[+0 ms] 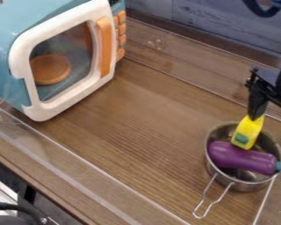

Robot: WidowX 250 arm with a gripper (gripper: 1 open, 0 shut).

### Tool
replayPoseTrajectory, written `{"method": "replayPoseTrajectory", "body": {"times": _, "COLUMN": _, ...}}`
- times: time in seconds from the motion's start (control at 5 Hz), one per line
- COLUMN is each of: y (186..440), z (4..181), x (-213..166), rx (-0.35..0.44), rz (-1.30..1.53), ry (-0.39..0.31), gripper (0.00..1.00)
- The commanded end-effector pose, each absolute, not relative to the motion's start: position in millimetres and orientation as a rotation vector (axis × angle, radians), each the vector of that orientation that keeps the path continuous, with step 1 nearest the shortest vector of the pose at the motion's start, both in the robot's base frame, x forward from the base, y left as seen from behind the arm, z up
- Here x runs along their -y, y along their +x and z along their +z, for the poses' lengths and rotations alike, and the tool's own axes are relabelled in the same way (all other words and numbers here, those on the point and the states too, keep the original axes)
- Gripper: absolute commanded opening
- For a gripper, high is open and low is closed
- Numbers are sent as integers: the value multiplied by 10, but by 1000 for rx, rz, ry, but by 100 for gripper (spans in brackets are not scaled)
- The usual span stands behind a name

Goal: Remove the banana from inside the silver pot and put it on the table

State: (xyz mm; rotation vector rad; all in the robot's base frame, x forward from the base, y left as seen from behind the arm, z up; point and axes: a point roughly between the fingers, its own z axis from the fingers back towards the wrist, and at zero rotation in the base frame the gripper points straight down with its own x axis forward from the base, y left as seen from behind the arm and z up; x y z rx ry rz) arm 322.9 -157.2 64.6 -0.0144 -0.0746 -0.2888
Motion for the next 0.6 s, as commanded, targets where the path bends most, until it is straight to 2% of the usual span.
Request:
{"method": "replayPoseTrajectory", "body": {"times": 0.0, "y": 3241, "z": 584, "x": 1546, "rx": 90, "rz": -266, "ry": -16, "gripper": 100}}
{"method": "replayPoseTrajectory", "body": {"times": 0.4, "y": 3284, "z": 499, "x": 1516, "rx": 56, "rz": -280, "ry": -12, "gripper": 100}}
